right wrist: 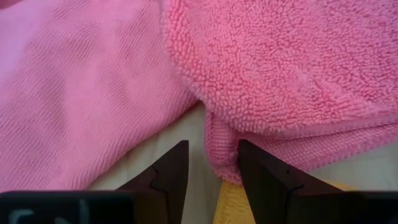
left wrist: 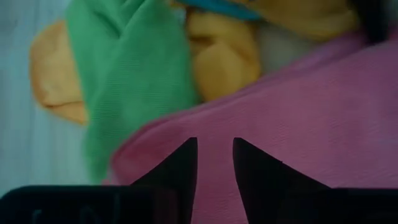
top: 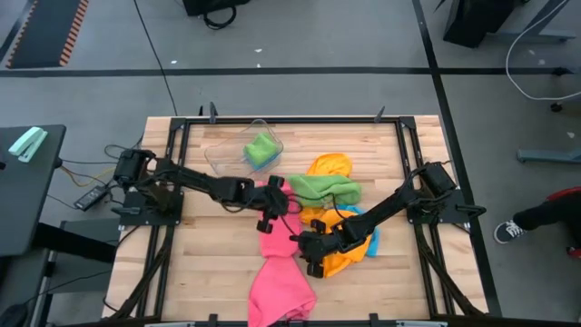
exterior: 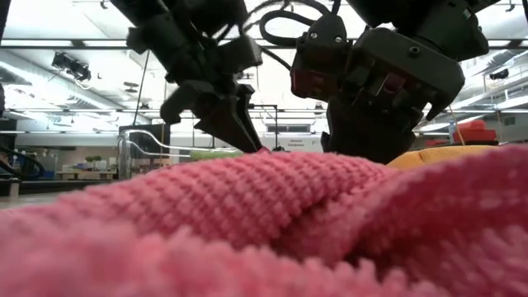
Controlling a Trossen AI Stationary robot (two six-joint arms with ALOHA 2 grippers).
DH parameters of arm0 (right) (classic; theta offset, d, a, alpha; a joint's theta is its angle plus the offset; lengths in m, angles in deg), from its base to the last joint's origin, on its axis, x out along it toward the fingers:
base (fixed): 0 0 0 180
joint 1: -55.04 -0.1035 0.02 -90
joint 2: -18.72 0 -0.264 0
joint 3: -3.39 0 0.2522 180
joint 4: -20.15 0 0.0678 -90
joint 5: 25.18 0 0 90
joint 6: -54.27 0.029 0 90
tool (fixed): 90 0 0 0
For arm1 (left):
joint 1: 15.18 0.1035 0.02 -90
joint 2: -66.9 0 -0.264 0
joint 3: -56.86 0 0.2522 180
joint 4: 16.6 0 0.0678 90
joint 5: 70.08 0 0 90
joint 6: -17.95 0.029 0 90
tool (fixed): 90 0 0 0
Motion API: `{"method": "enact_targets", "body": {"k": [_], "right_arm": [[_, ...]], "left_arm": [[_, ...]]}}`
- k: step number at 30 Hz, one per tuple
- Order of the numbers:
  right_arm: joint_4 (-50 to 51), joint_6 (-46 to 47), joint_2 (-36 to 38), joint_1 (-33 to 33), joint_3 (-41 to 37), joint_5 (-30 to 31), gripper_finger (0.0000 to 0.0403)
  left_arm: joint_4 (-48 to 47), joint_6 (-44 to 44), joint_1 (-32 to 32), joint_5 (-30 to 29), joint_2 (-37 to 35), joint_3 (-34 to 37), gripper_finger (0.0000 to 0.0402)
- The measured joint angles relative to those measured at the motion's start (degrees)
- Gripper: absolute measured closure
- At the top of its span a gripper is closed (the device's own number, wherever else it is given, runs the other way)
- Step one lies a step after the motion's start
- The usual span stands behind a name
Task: Fold microfiber towels
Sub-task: Fold the left pink microfiber towel
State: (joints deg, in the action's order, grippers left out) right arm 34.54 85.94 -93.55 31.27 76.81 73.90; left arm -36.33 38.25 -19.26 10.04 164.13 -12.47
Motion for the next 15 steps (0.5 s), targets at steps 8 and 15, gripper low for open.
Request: {"method": "enact_targets", "body": {"k": [8, 15], "right_arm": [[0.2, 0.1, 0.0, -0.1, 0.0, 0.9, 0.0256], [0.3, 0.3, -0.1, -0.1, -0.1, 1.4, 0.0256]], "left_arm": [[0.1, 2.8, 1.6, -12.6, -0.5, 0.0, 0.0276], [0.0, -1.9, 2.2, -11.5, -0.5, 0.0, 0.0241]]}}
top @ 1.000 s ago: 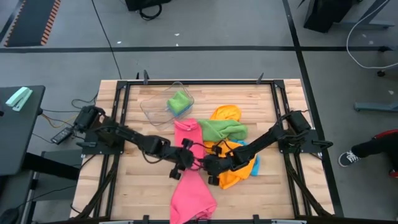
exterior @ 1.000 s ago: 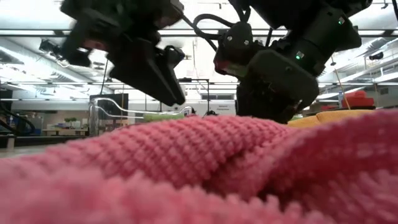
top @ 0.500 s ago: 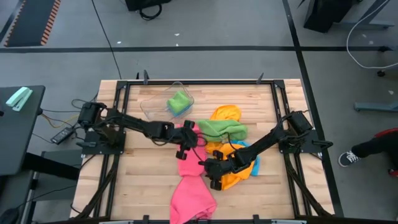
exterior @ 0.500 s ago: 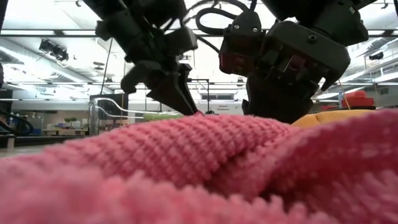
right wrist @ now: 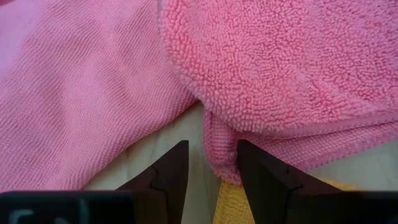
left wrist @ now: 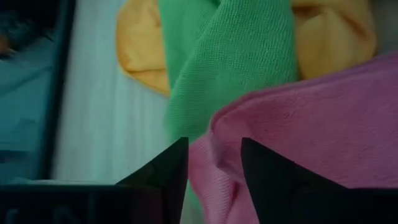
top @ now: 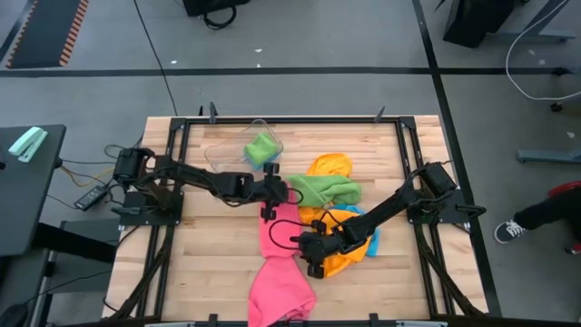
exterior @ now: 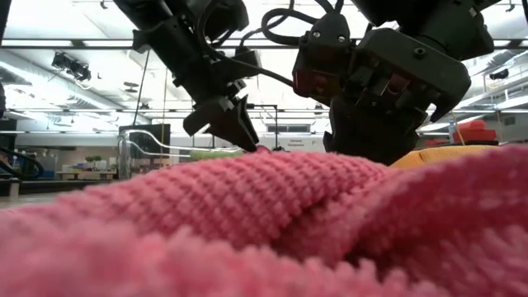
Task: Fold microfiber towels
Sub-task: Fold the left pink microfiber towel
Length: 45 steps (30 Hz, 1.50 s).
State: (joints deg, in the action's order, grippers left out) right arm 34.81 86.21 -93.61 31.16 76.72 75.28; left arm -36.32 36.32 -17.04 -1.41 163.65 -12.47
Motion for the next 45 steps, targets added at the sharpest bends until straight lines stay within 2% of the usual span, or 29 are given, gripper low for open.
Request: {"method": "enact_targets", "body": {"k": [3, 7, 10, 13, 17, 18, 30, 34, 45], "right_arm": [[-0.1, 0.0, 0.0, 0.0, 0.0, 0.0, 0.0256], [-0.4, 0.0, 0.0, 0.0, -0.1, 0.2, 0.0256], [-0.4, 0.0, -0.1, 0.0, -0.1, 0.2, 0.0256], [-0.5, 0.5, -0.1, 0.0, -0.1, 0.2, 0.0256], [-0.5, 0.5, -0.1, 0.1, -0.1, 0.3, 0.0256], [-0.5, 0.6, -0.1, 0.1, -0.1, 0.3, 0.0256], [-0.5, 1.3, -0.1, 0.1, -0.1, 0.2, 0.0256], [-0.4, 1.5, -0.1, 0.1, -0.1, 0.2, 0.0256], [0.0, 1.9, 0.1, 0.3, -0.1, -0.1, 0.0256]], "left_arm": [[-0.1, -3.1, 1.3, 5.4, 0.0, 0.0, 0.0223], [-0.7, -5.8, 3.7, 6.4, 0.0, 0.0, 0.0211], [-0.9, -5.7, 5.5, 9.9, 0.0, 0.0, 0.0219], [-1.2, -4.0, 6.3, 12.1, 0.1, 0.0, 0.0265], [-1.9, 0.5, 6.5, 13.0, 0.4, 0.1, 0.0374], [-1.4, 1.9, 6.6, 13.4, 0.4, 0.1, 0.0385], [-2.1, 11.7, 13.3, 11.1, -0.7, 0.1, 0.0389], [-2.2, 12.8, 14.1, 13.1, -0.7, 0.1, 0.0389], [-5.6, 10.2, 10.9, 13.1, -3.8, 0.0, 0.0329]]}}
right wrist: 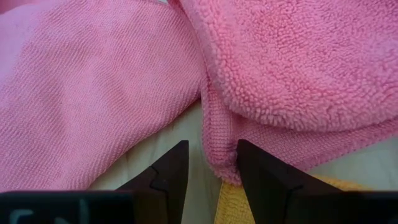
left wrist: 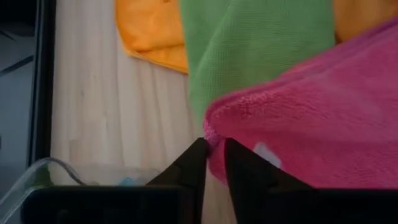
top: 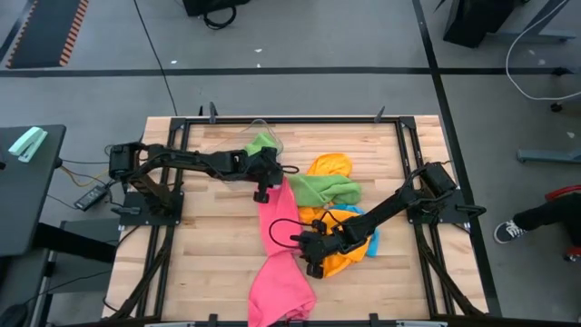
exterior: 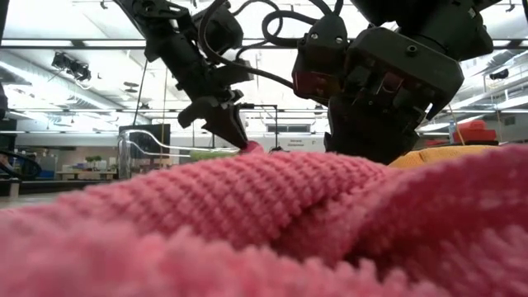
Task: Fold microfiber towels
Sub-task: Fold the left pink microfiber towel
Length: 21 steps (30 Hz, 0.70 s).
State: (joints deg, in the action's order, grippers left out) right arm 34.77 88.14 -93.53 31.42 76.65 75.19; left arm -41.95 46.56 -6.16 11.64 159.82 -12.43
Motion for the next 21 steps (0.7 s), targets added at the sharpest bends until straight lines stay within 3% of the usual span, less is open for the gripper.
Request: {"method": "enact_targets", "body": {"k": [8, 10, 14, 21], "right_arm": [[0.5, -0.4, 0.2, 0.0, 0.0, 0.0, 0.0256], [0.5, -0.8, 0.5, 0.0, -0.1, 0.1, 0.0256], [1.9, -1.1, 1.6, 0.0, -0.2, 0.1, 0.0256], [3.6, -1.2, 5.9, -0.9, -0.2, 5.1, 0.0256]], "left_arm": [[-6.5, -4.3, -3.8, 0.1, -6.0, 0.0, 0.0256], [-7.3, -6.7, -5.3, 3.1, -7.2, 0.0, 0.0246], [-9.0, -13.5, -9.3, 11.8, -6.9, 0.0, 0.024], [-10.8, -17.6, -16.1, 12.4, -5.0, 0.0, 0.0251]]}}
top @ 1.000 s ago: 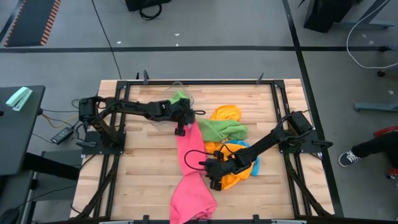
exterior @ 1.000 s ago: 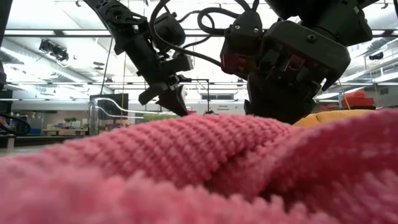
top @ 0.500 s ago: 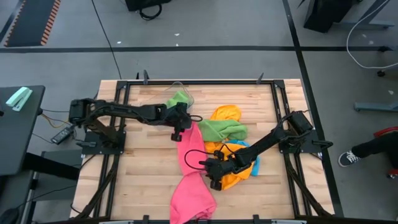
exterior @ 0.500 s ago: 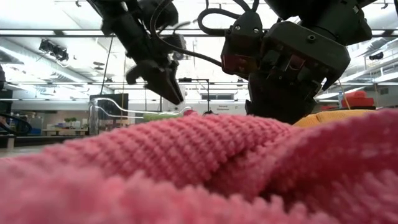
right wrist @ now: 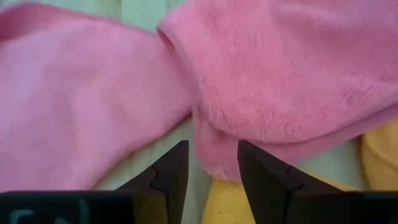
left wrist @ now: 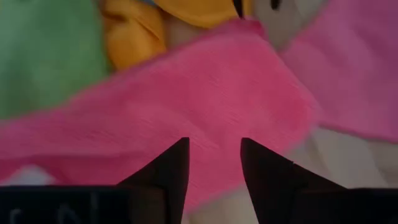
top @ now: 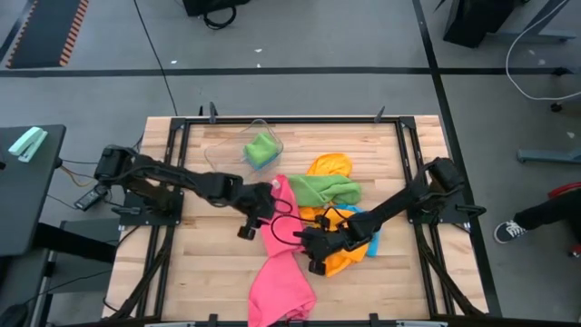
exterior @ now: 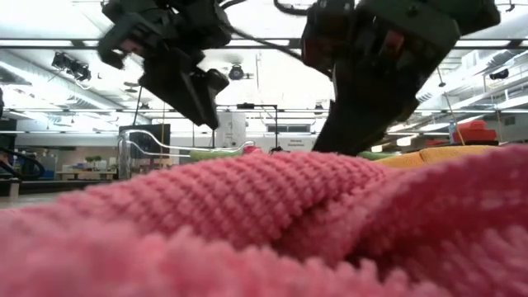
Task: Fold microfiber towels
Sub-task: Fold the left pink microfiber towel
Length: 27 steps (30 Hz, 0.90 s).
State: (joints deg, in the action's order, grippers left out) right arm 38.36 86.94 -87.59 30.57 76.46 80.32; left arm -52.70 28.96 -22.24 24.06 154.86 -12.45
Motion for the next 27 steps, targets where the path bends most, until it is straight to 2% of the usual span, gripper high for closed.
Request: {"method": "enact_targets", "body": {"k": [5, 12, 18, 27], "right_arm": [[-3.1, -4.7, -0.6, -1.1, 0.2, 6.6, 0.0256], [-7.2, -19.1, -2.3, -3.3, 0.2, 14.4, 0.0256], [-8.8, -22.3, -3.8, -2.8, 0.1, 14.7, 0.0256], [-12.7, -22.3, -5.8, -2.8, 0.1, 14.2, 0.0256]], "left_arm": [[1.1, -3.3, -3.0, -0.3, 0.2, 0.0, 0.0259], [1.9, -4.6, -5.2, -0.5, 0.3, 0.0, 0.0264], [3.8, -6.3, -5.7, -0.5, 0.3, 0.0, 0.0266], [5.1, -6.3, -5.7, -0.5, 0.3, 0.0, 0.0276]]}}
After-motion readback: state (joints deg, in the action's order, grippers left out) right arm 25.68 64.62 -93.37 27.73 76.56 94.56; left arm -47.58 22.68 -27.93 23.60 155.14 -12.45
